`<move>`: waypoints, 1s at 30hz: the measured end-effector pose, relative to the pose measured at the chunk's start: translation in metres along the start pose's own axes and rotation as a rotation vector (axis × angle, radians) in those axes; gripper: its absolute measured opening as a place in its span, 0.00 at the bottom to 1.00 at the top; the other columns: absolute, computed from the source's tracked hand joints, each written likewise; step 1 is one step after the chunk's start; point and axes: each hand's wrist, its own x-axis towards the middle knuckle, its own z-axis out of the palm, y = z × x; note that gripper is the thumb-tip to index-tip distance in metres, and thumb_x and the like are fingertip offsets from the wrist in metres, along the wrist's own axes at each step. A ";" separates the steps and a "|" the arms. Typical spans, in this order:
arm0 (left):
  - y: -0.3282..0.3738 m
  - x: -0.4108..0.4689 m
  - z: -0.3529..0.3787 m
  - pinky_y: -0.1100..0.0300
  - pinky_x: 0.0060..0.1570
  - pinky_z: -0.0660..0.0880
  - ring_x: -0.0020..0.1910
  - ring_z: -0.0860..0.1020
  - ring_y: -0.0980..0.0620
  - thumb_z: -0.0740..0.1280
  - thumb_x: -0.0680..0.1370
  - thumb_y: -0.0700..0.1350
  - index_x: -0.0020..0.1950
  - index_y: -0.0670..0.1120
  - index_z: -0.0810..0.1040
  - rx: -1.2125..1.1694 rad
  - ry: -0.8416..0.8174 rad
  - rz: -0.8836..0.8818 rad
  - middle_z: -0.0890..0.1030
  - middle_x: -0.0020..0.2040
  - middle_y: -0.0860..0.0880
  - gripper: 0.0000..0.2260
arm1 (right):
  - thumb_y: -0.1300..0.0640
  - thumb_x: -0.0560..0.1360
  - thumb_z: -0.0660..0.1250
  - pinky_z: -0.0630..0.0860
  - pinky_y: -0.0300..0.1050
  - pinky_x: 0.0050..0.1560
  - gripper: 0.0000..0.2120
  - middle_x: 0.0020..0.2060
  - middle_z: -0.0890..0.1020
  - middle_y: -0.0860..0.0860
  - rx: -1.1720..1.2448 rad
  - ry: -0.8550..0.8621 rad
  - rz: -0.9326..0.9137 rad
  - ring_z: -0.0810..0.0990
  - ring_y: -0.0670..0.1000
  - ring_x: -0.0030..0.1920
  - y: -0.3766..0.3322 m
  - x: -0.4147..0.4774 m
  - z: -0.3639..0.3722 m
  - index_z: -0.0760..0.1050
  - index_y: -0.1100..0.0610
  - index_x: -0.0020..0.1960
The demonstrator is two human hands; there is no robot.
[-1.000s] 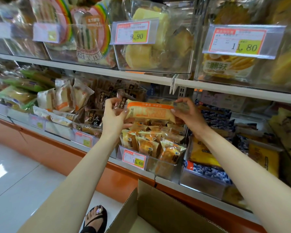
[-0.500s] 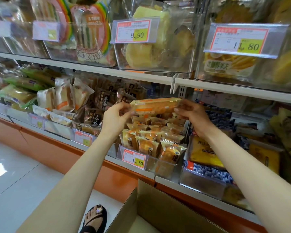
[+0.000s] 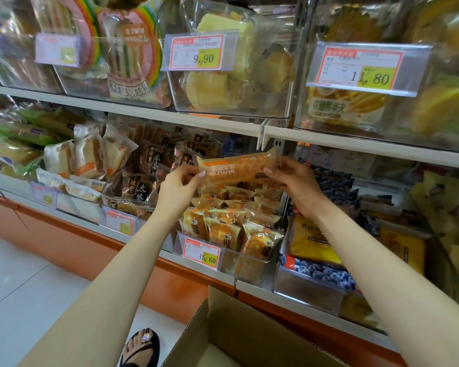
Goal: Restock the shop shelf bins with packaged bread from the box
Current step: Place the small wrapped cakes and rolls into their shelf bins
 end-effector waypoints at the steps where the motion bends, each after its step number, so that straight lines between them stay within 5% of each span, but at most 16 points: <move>1: 0.001 0.000 0.002 0.48 0.49 0.78 0.48 0.79 0.47 0.63 0.79 0.48 0.54 0.49 0.76 0.012 -0.001 0.005 0.81 0.50 0.46 0.07 | 0.58 0.71 0.72 0.77 0.54 0.59 0.13 0.53 0.82 0.53 0.008 -0.006 0.014 0.80 0.54 0.56 0.000 0.000 0.000 0.78 0.52 0.55; 6: 0.006 0.001 0.012 0.58 0.49 0.74 0.50 0.77 0.53 0.64 0.78 0.46 0.59 0.47 0.77 0.056 -0.053 0.034 0.79 0.49 0.52 0.10 | 0.57 0.70 0.73 0.76 0.52 0.60 0.14 0.52 0.82 0.52 0.030 0.105 0.010 0.81 0.52 0.54 -0.005 0.000 -0.009 0.76 0.52 0.54; 11: 0.004 0.011 0.022 0.50 0.59 0.73 0.58 0.76 0.49 0.65 0.78 0.48 0.61 0.48 0.76 0.190 -0.107 0.083 0.80 0.57 0.49 0.13 | 0.60 0.72 0.72 0.73 0.26 0.43 0.13 0.44 0.77 0.40 -0.009 0.284 -0.052 0.75 0.37 0.45 -0.008 0.001 -0.021 0.74 0.52 0.54; 14: 0.002 0.017 0.027 0.43 0.61 0.70 0.60 0.75 0.45 0.65 0.77 0.51 0.61 0.53 0.75 0.282 -0.173 0.109 0.79 0.58 0.51 0.13 | 0.62 0.72 0.72 0.70 0.21 0.39 0.14 0.45 0.75 0.40 -0.073 0.302 -0.067 0.73 0.35 0.45 -0.005 0.002 -0.024 0.73 0.53 0.54; 24: 0.019 0.028 0.050 0.44 0.69 0.60 0.69 0.64 0.46 0.65 0.77 0.49 0.68 0.52 0.68 0.414 -0.291 0.229 0.73 0.66 0.50 0.19 | 0.59 0.69 0.74 0.71 0.36 0.52 0.18 0.56 0.77 0.50 -0.205 0.284 -0.072 0.75 0.48 0.55 0.008 0.012 -0.019 0.69 0.54 0.54; 30: 0.031 0.031 0.066 0.45 0.68 0.59 0.70 0.61 0.44 0.64 0.78 0.47 0.72 0.54 0.61 0.422 -0.275 0.321 0.70 0.69 0.48 0.24 | 0.62 0.70 0.73 0.73 0.44 0.58 0.12 0.51 0.79 0.48 -0.300 0.172 -0.148 0.76 0.48 0.56 0.013 0.022 -0.007 0.74 0.54 0.50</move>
